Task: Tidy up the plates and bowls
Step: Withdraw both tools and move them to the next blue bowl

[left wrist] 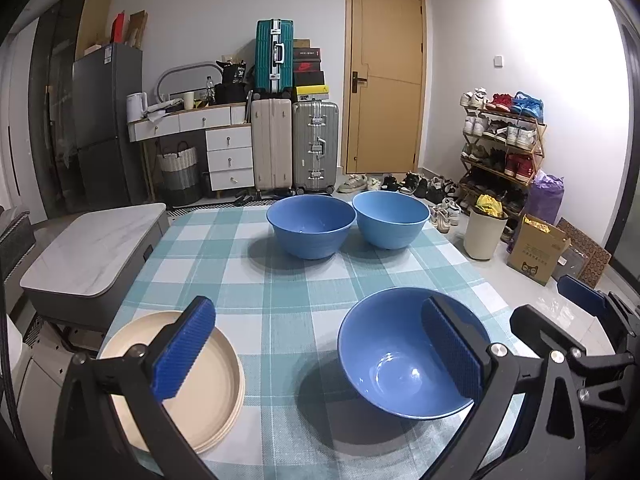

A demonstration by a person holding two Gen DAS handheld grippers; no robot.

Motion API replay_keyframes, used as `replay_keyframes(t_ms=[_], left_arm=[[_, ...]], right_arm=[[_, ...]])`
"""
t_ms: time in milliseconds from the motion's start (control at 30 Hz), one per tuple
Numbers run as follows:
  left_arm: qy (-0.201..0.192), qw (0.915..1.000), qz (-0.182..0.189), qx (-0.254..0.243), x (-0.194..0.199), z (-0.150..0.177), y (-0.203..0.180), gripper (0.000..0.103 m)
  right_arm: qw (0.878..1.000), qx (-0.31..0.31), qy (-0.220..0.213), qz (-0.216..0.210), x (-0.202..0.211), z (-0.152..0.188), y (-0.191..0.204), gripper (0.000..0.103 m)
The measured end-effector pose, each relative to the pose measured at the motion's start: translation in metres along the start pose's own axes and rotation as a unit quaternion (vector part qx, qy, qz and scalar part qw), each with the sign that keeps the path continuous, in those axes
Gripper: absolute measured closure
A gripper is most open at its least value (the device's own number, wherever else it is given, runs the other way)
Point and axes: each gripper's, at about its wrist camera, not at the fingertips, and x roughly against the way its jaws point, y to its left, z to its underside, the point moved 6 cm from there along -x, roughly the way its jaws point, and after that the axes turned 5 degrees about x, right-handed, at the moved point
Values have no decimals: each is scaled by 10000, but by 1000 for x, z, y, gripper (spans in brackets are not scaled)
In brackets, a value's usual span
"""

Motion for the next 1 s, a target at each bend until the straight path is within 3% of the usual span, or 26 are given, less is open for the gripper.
replay_keyframes(t_ms=[300, 400, 800, 900, 933, 1000], left_arm=[[277, 9995, 20, 148, -12, 3, 9, 0], [356, 9991, -184, 99, -19, -1, 16, 0], [561, 9982, -194, -9, -49, -20, 24, 0], [701, 9960, -551, -61, -65, -29, 32, 0], [805, 9953, -537, -74, -72, -31, 33, 0], [967, 9940, -507, 24, -84, -35, 38, 0]], right_arm=[[10000, -12, -36, -9, -6, -11, -1, 1], [9999, 40, -122, 0, -7, -20, 0, 1], [9996, 81, -135, -222, -35, -46, 1, 1], [9989, 32, -2, -477, -46, -59, 2, 1], [9968, -87, 128, -781, -52, -64, 3, 1], [9944, -260, 190, -1003, -60, -76, 1, 1]])
